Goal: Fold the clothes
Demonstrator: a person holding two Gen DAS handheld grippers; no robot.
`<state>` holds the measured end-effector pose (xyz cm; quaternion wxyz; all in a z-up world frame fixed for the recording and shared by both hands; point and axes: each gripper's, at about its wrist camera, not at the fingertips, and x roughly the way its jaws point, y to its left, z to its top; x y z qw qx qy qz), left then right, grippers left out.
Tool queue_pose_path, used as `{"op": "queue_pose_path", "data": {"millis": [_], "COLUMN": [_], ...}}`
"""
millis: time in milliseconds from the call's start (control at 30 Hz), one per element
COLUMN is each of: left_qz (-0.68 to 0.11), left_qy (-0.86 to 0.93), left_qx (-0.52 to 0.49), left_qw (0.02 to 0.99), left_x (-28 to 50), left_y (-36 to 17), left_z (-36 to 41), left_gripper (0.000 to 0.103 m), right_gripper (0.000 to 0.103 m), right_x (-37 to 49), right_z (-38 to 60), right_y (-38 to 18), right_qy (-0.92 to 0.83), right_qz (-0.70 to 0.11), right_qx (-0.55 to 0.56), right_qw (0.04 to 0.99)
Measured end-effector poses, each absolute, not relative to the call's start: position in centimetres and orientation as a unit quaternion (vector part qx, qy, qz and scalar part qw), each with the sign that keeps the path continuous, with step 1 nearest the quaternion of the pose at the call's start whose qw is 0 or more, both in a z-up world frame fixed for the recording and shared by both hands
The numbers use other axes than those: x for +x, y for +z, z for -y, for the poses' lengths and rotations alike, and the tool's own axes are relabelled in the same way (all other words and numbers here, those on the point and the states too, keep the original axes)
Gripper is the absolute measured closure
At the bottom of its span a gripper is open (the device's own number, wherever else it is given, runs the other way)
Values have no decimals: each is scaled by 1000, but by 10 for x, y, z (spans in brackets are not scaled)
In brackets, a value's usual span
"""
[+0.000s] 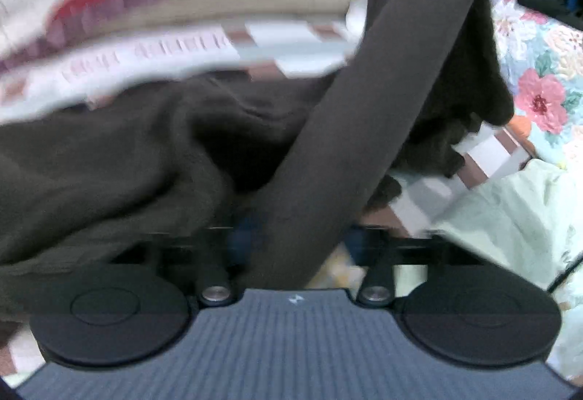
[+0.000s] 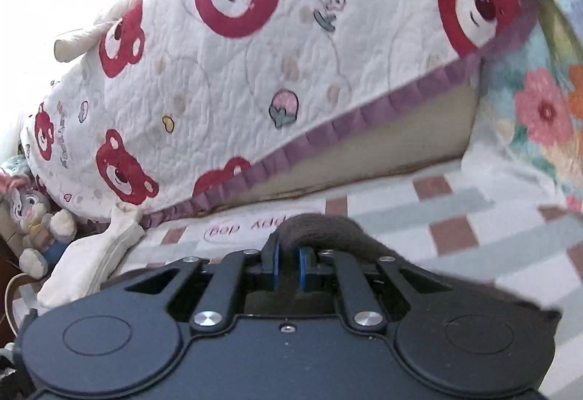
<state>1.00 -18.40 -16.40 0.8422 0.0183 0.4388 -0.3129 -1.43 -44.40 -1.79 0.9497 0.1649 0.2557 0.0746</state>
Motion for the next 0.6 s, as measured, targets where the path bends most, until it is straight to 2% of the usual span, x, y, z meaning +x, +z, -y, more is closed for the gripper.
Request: {"op": "queue_pose_path", "data": {"millis": [33,200,467,567,600], "left_qz": [-449,-403,-348,-363,-368], "left_qy": [-310,-302,-250,-204,-189], "left_qx": [13,49,68,11,-8], "left_qw": [838,863,901,909,910], "left_x": [17,37,163,225,246], "left_y": [-158,-98,-55,-71,-76], "left_z": [188,200,192,170,163], "left_gripper": [91,91,91,83,63], "right_gripper": [91,91,92,91,90], "right_x": [-9,28,128,181,198], "right_z": [446,460,486,482,480], "right_y": [-14,10,38,25,13], "right_qy": [76,86,123,121,120], "right_qz": [-253,-229,-209,-237,-264], "right_qx": [159,128,76,15,-3], "right_qw": [952,961,967,964,957]}}
